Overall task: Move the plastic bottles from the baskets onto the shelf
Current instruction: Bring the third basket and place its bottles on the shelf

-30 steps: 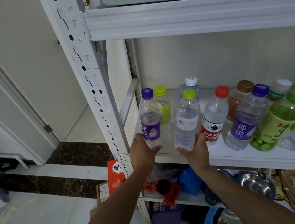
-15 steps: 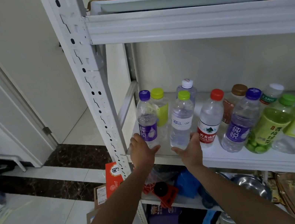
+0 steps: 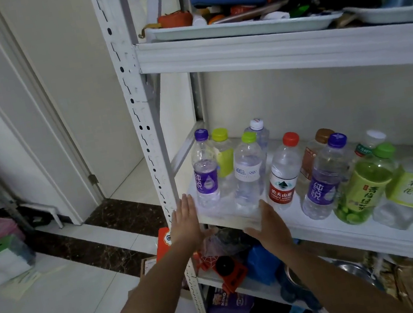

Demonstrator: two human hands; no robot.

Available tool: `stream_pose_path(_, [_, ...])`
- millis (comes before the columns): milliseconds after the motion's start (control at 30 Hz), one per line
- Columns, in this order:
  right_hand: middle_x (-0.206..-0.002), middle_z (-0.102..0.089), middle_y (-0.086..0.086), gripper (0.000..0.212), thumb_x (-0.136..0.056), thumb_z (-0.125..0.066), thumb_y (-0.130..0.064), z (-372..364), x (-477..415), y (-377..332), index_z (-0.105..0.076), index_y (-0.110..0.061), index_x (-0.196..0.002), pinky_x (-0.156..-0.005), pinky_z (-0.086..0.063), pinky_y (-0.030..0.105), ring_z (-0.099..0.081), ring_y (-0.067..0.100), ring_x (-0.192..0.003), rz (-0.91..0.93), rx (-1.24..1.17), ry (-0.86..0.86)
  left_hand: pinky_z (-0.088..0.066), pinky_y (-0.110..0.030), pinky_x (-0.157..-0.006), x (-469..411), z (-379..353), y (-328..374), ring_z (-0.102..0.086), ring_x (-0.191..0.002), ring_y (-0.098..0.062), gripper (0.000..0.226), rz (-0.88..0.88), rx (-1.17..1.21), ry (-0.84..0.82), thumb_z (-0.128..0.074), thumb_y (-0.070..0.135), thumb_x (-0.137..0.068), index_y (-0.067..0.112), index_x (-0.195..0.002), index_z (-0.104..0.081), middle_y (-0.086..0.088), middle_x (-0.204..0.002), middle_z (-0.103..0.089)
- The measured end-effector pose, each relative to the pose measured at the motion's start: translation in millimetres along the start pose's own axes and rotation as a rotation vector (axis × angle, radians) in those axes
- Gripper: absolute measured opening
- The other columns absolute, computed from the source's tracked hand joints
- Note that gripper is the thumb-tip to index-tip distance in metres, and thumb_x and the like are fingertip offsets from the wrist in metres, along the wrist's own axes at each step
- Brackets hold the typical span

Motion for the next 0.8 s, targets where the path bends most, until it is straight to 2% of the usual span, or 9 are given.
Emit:
stream_pose_path(100, [-0.151,-0.031,0.012,0.092,-0.081,-0.066,-0.052,10,21,9,-0.02,-0.008,-0.147,-0.114,-0.029,0.036,-0.033,0.026,-0.138,0.108,0.194,-0.073,0.007,-0.046,-0.12,28,-6,-5,0.023,-0.144,-0.028,0.113,0.044,-0.082,-0.032,-0.053,0.063,-0.085,0.01,-0.146,0.026,-0.012,-0.155,0.028])
stream_pose_path(167, [-0.158,-0.013,0.015,0.097,-0.084,-0.058,-0.058,14,35,18,-0.009,-0.007,-0.151,-0.119,-0.015,0.039,-0.016,0.029,-0.145,0.199,0.343,-0.155,0.009,-0.047,-0.119,52,-8,-2,0.024,-0.144,-0.028,0.114,0.067,-0.132,-0.03,-0.052,0.065,-0.085,0.01,-0.142,0.03,-0.013,-0.155,0.03])
stream_pose_path(233, [-0.16,0.003,0.013,0.103,-0.084,-0.052,-0.063,15,52,25,0.003,-0.008,-0.152,-0.119,-0.002,0.04,-0.001,0.028,-0.148,0.311,0.484,-0.222,0.013,-0.045,-0.116,83,-11,6,0.026,-0.143,-0.027,0.12,0.096,-0.148,-0.041,-0.05,0.073,-0.079,0.01,-0.144,0.029,-0.01,-0.149,0.036])
stream_pose_path(333, [-0.16,0.009,0.011,0.108,-0.082,-0.05,-0.067,14,77,29,0.007,-0.008,-0.151,-0.118,0.003,0.042,0.007,0.026,-0.147,0.45,0.562,-0.309,0.017,-0.044,-0.112,135,-21,15,0.025,-0.143,-0.027,0.123,0.169,-0.128,-0.05,-0.054,0.074,-0.076,0.011,-0.149,0.023,-0.009,-0.15,0.035])
stream_pose_path(400, [-0.16,0.001,0.014,0.108,-0.08,-0.048,-0.07,10,96,21,-0.002,-0.005,-0.152,-0.118,-0.003,0.046,-0.001,0.03,-0.148,0.571,0.57,-0.354,0.018,-0.044,-0.111,172,-28,16,0.026,-0.143,-0.025,0.122,0.246,-0.104,-0.054,-0.055,0.074,-0.075,0.014,-0.15,0.02,-0.01,-0.155,0.029])
stream_pose_path(500, [-0.153,-0.028,0.02,0.114,-0.067,-0.028,-0.082,-11,123,1,-0.021,-0.002,-0.147,-0.114,-0.021,0.052,-0.031,0.038,-0.139,0.709,0.585,-0.388,0.018,-0.044,-0.112,235,-30,8,0.026,-0.143,-0.024,0.118,0.393,-0.108,-0.079,-0.052,0.074,-0.077,0.016,-0.151,0.019,-0.008,-0.156,0.028])
stream_pose_path(633, [-0.159,0.012,0.01,0.114,-0.076,-0.047,-0.075,-36,175,-46,0.008,-0.009,-0.151,-0.116,0.007,0.045,0.009,0.028,-0.147,0.894,0.603,-0.493,0.012,-0.047,-0.118,330,-18,-16,0.027,-0.143,-0.027,0.114,0.59,-0.133,-0.079,-0.048,0.072,-0.081,0.013,-0.149,0.021,-0.008,-0.153,0.032])
stream_pose_path(733, [-0.155,0.022,0.006,0.112,-0.079,-0.046,-0.074,-61,225,-94,0.01,-0.009,-0.151,-0.114,0.011,0.042,0.013,0.026,-0.147,1.094,0.587,-0.512,0.012,-0.047,-0.117,414,-5,-42,0.026,-0.143,-0.028,0.113,0.782,-0.142,-0.033,-0.045,0.073,-0.082,0.012,-0.149,0.022,-0.009,-0.154,0.032])
stream_pose_path(800, [-0.158,0.018,0.009,0.11,-0.081,-0.048,-0.071,-81,269,-129,0.01,-0.009,-0.151,-0.115,0.011,0.042,0.015,0.025,-0.146,1.213,0.57,-0.582,0.012,-0.047,-0.116,480,5,-55,0.025,-0.144,-0.028,0.112,0.927,-0.139,0.003,-0.044,0.074,-0.082,0.011,-0.148,0.023,-0.009,-0.152,0.034])
Point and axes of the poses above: each hand's wrist, its own x-axis away from the middle knuckle, its own z-axis out of the back of the hand, y = z × x, the point moved 4 cm from there along -x, towards the middle knuckle
